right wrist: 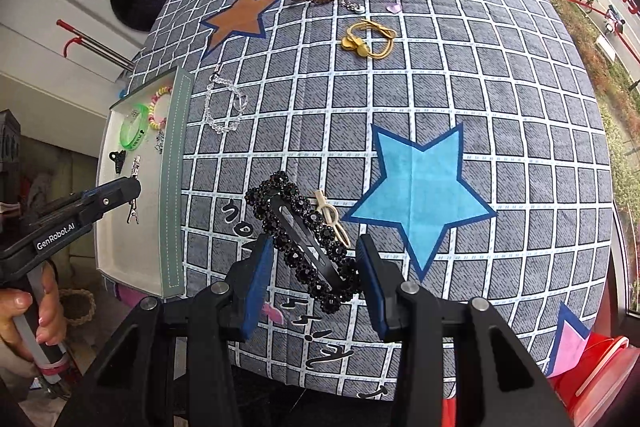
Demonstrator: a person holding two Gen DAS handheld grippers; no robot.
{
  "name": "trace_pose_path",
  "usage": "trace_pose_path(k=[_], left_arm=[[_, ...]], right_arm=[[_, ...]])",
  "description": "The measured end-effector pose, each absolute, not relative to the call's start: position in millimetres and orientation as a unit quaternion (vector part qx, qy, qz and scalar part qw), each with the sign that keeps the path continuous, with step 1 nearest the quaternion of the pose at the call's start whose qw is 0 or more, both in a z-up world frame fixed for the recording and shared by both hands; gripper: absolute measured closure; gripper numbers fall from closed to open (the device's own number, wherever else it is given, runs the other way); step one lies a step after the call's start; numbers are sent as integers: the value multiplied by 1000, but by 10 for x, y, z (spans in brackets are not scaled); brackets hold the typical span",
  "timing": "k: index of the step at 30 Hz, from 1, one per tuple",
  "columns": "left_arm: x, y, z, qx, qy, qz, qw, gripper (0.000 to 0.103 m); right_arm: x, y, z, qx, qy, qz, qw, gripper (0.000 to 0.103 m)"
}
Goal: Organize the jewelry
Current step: 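Carry the black clip and star hairpin into the white tray while both tools open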
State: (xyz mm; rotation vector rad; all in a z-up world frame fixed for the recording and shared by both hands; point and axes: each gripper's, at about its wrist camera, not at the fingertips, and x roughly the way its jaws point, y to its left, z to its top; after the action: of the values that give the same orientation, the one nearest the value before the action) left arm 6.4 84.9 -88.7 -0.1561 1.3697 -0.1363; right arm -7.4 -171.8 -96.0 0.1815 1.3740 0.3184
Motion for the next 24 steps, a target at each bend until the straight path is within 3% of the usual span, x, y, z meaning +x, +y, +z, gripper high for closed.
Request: trace_pose_path(k=[13, 24], left_arm=[[-233, 1673, -1017, -125, 628, 11, 768, 81], [-345, 2119, -1356, -140, 641, 64, 752, 81]], right_arm=[[126, -639, -839, 3, 625, 235, 744, 57], [339, 361, -1114, -44, 645, 294, 704, 57]])
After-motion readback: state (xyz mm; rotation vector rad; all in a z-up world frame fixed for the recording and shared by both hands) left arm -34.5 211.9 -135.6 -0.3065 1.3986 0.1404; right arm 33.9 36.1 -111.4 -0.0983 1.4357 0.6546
